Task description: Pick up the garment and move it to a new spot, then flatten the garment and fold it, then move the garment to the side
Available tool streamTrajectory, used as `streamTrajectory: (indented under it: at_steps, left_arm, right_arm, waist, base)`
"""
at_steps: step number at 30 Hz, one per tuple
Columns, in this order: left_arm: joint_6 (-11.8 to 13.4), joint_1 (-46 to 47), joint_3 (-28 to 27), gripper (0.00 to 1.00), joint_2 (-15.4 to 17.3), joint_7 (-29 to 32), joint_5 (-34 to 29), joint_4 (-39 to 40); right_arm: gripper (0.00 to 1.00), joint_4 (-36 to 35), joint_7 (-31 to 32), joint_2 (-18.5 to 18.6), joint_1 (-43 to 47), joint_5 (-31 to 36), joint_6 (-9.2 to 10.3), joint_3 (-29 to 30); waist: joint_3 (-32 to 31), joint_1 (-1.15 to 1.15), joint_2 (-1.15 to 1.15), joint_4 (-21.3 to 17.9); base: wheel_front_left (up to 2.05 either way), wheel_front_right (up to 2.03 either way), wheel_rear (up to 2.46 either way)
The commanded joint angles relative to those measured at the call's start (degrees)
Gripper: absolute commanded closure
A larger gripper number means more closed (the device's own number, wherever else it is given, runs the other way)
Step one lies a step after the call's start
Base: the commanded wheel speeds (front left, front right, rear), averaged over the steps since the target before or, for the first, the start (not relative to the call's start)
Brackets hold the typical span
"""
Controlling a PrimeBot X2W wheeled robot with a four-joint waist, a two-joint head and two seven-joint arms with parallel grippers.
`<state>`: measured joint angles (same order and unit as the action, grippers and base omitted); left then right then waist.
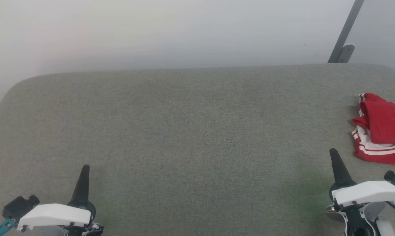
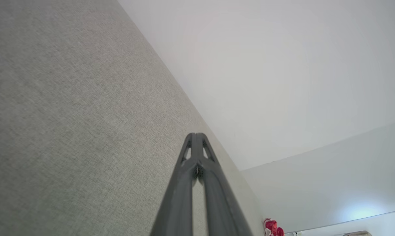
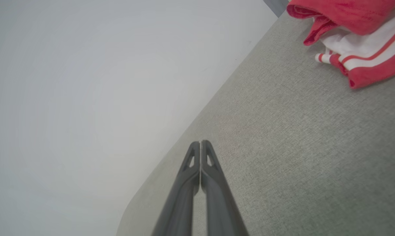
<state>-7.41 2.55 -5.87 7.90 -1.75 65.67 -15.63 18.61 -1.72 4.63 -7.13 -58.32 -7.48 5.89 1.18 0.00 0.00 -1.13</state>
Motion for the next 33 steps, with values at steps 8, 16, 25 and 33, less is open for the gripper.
streamTrajectory:
  at_steps: [8, 16, 25, 33]
  left_arm:
    - [-0.1, 1.9, -0.4, 1.00, -0.7, 1.7, 5.4, 0.9]
    - [-0.1, 2.3, -0.5, 1.00, -1.5, 2.8, 9.0, 1.0]
    - [-0.1, 2.7, -0.6, 1.00, -2.1, 3.9, 12.4, 1.2]
    - [-0.1, 2.9, -0.6, 1.00, -2.9, 5.1, 16.0, 1.3]
  right_arm:
    - [1.00, -1.5, 1.8, -0.3, 0.0, -6.6, -0.02, 0.2]
    - [1.00, -2.1, 2.9, -0.5, 0.2, -11.3, -0.02, 0.3]
    - [1.00, -2.6, 4.0, -0.8, 0.3, -15.6, -0.02, 0.4]
    - [1.00, -3.2, 5.1, -1.1, 0.5, -20.3, -0.02, 0.5]
  waist:
    - [-0.1, 0.00, 0.00, 0.2]
    - [-0.3, 0.00, 0.00, 0.3]
    - [-0.4, 0.00, 0.00, 0.4]
    - [-0.5, 0.00, 0.00, 0.6]
  base:
    - [0.00, 0.00, 0.00]
    - [0.00, 0.00, 0.00]
    - [0.00, 0.00, 0.00]
    - [0.00, 0.00, 0.00]
